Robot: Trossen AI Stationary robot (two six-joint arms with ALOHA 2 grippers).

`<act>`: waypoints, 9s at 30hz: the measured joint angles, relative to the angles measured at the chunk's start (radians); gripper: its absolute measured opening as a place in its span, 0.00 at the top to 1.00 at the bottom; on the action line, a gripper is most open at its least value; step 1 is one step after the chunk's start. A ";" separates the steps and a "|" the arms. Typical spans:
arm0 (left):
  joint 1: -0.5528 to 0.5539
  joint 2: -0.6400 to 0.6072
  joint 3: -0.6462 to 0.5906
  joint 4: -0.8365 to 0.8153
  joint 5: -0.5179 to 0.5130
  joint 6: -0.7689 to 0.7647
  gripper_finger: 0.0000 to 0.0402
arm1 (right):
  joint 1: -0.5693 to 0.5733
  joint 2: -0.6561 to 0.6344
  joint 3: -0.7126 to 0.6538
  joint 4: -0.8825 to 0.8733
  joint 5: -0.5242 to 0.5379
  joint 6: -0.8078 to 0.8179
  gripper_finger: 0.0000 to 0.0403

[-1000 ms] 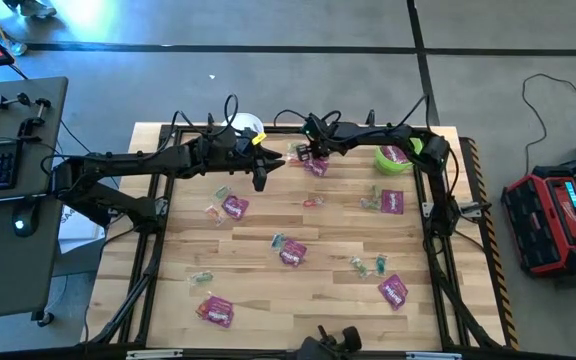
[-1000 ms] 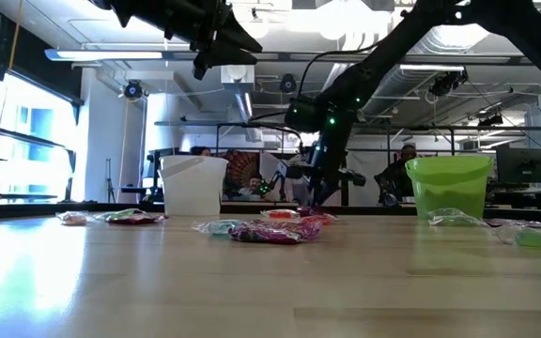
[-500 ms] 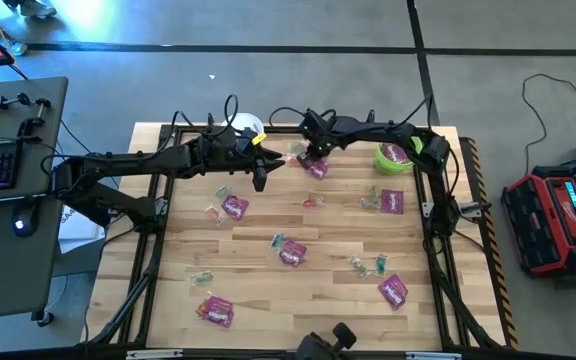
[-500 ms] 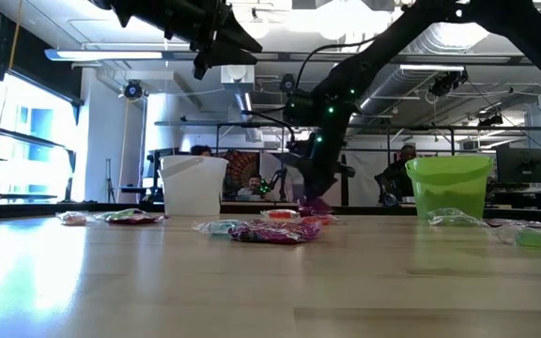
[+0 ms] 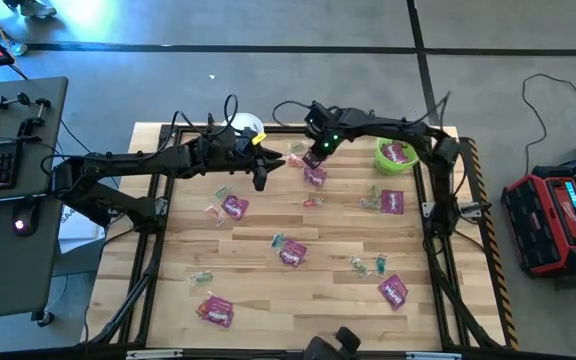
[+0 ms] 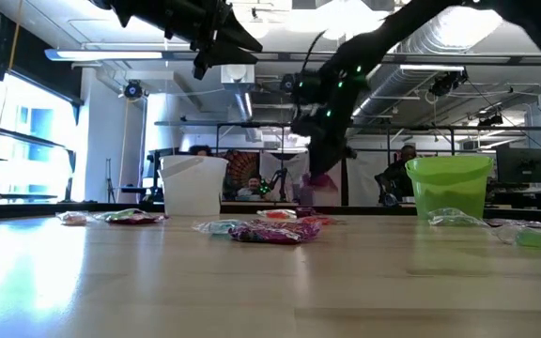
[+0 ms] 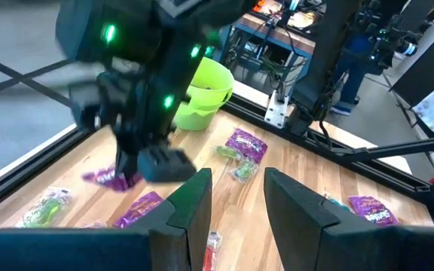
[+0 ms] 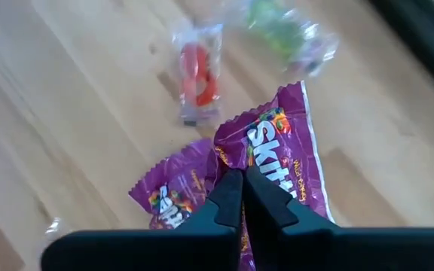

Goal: Sort candy by brand, put in halloween buckets
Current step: Put the violet candy into the green bucket

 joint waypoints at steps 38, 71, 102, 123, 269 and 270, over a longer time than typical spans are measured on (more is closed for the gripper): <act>0.000 0.000 0.000 0.001 0.000 0.026 0.71 | -0.313 -0.533 -0.487 -0.229 0.331 0.323 1.00; -0.055 -0.039 0.002 -0.612 0.054 0.159 0.71 | 0.105 -0.725 -0.413 0.056 0.265 0.197 0.95; -0.059 0.393 0.000 -0.757 -0.151 0.060 0.51 | 0.443 -0.717 -0.415 0.204 0.424 0.322 0.76; -0.053 0.443 0.002 -0.751 -0.087 0.097 0.85 | 0.443 -0.717 -0.415 0.204 0.410 0.349 0.76; -0.056 0.123 0.001 0.499 -0.069 -0.167 0.63 | -0.259 -0.856 -0.789 0.103 0.478 0.776 0.99; -0.055 0.123 0.001 0.499 -0.069 -0.167 0.63 | -0.274 -0.856 -0.800 0.117 0.459 0.776 0.98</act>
